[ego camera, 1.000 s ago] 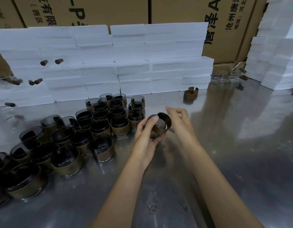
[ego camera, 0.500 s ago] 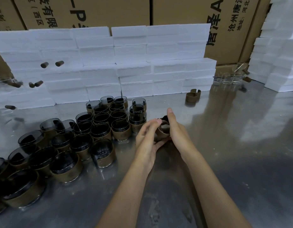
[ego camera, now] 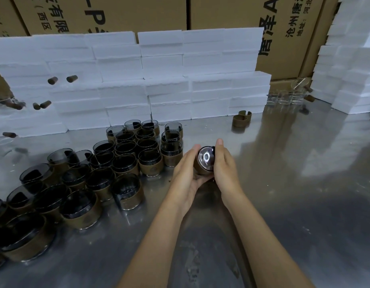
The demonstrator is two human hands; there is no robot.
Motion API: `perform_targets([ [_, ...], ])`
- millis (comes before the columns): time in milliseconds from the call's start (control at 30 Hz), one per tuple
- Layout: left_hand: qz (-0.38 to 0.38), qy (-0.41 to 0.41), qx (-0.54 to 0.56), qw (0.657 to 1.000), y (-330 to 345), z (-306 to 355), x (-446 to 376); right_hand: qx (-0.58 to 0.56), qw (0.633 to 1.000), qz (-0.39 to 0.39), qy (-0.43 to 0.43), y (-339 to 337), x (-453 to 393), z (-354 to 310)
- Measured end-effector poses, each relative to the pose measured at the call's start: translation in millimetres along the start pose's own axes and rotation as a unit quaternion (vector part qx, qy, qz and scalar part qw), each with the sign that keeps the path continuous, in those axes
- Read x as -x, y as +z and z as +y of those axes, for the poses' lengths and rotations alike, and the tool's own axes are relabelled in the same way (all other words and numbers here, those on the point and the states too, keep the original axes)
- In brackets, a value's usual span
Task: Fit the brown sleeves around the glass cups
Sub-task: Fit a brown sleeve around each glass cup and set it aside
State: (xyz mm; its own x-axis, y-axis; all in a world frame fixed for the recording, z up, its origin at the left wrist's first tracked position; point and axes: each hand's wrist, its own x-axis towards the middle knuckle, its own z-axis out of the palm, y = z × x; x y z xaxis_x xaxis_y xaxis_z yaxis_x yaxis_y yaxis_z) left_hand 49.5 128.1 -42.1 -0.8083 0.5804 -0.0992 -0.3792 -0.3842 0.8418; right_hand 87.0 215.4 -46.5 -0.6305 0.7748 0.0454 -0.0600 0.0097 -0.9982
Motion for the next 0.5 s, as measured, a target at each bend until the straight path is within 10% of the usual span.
perform_targets([
  [500,0.079,-0.030,-0.036,0.996,-1.9,6.5,-0.8,-0.181,0.973,-0.027,0.139,-1.8,13.7,-11.6],
])
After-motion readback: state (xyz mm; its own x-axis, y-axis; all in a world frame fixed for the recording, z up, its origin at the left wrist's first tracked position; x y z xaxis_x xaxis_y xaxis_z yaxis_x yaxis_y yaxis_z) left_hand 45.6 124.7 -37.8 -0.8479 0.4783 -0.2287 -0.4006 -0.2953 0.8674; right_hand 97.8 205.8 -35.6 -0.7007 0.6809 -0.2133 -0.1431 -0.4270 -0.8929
